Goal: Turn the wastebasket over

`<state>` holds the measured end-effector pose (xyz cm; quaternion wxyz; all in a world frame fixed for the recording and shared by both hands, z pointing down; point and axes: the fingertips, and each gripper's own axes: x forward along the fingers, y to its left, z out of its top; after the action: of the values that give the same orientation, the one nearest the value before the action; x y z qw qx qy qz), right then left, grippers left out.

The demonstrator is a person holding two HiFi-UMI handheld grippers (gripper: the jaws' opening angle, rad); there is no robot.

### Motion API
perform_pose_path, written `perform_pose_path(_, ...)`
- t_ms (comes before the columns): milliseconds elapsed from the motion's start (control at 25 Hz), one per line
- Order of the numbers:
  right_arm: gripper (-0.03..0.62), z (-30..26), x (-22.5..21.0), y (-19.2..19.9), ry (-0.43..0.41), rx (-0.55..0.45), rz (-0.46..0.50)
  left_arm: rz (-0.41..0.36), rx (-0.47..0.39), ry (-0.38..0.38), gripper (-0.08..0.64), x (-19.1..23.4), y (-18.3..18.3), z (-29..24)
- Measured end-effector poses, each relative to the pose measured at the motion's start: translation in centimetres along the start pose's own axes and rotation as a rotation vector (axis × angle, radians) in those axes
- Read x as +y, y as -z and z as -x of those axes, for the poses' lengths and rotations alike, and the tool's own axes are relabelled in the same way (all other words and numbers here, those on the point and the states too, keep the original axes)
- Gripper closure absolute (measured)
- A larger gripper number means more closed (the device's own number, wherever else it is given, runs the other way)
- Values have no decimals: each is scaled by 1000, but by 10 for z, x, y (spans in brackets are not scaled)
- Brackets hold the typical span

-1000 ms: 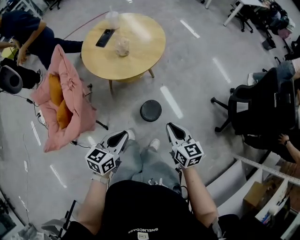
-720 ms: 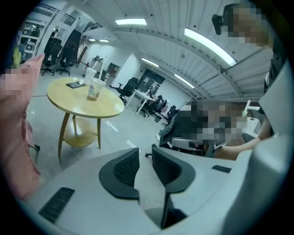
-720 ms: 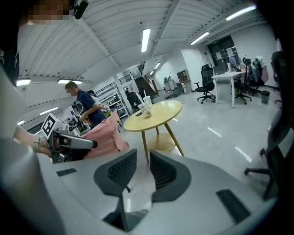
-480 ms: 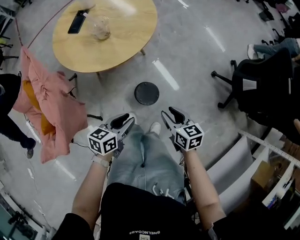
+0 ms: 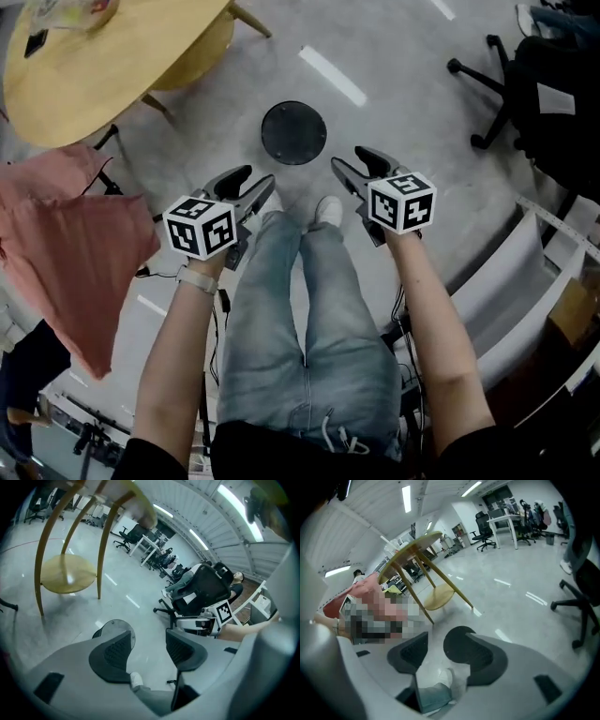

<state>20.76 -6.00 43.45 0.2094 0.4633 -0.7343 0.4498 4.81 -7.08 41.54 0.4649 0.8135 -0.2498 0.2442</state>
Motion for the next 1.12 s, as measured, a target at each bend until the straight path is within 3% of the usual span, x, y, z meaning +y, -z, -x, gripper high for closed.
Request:
perform_pose_path(160,351,-50,-33,29,1,39,-30,22,86,-15,325,52,37,-43)
perform_pose_path(360,347,-111,-73,60,10,107,-29,71,114,-29,324,112,57,-96)
perform_pose_path(600,347,-166,-108,84,-30,137,-97,2,206,-50,319,161,71,-160)
perform_pose_path(840,347,-210,-125,95,-91,141,-129,19,214,-64,314,194,76,-194)
perform_pose_path(1120,328,-223,-125,98,-173,130,-123,41,152,-35,316,199,76,-196)
